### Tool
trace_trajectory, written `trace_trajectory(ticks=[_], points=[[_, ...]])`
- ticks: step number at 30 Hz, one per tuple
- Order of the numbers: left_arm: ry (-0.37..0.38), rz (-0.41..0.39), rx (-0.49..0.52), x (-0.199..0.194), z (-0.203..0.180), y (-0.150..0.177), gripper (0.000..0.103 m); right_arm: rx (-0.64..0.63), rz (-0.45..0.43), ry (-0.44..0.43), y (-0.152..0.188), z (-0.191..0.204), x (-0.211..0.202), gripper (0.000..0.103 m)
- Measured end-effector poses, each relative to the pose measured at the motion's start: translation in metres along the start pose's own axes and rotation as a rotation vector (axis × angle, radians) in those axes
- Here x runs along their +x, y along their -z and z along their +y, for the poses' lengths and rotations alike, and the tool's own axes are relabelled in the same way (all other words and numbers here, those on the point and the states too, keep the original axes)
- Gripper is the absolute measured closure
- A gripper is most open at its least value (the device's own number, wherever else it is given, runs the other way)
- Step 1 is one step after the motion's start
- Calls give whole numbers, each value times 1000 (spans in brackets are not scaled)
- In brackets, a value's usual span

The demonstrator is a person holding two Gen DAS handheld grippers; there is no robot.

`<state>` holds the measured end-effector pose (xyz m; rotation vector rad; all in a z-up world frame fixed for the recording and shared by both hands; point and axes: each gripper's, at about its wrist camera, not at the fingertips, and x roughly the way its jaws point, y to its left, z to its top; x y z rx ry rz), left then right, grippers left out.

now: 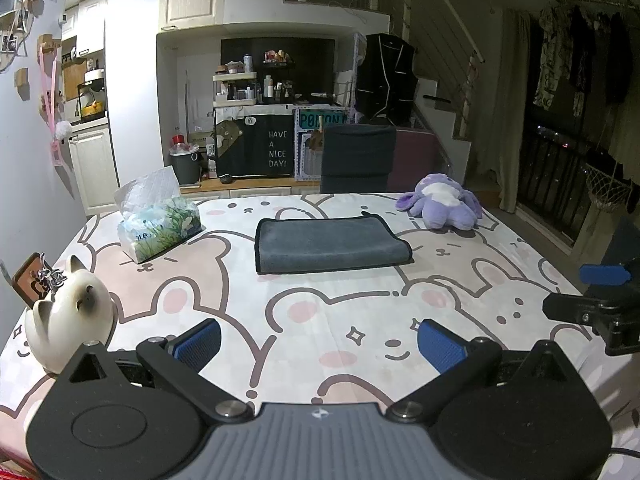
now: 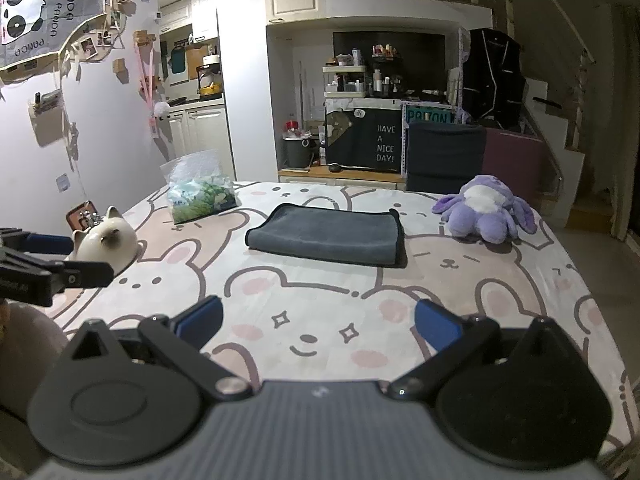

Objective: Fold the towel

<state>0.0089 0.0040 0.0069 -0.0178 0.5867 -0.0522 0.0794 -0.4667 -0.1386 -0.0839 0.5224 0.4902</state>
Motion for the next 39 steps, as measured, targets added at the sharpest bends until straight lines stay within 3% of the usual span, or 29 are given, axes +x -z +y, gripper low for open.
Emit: trace_trajectory(ticks=[39], points=[[0, 0, -1, 0, 0, 0, 0, 13, 1, -15, 3, 1, 1, 0]])
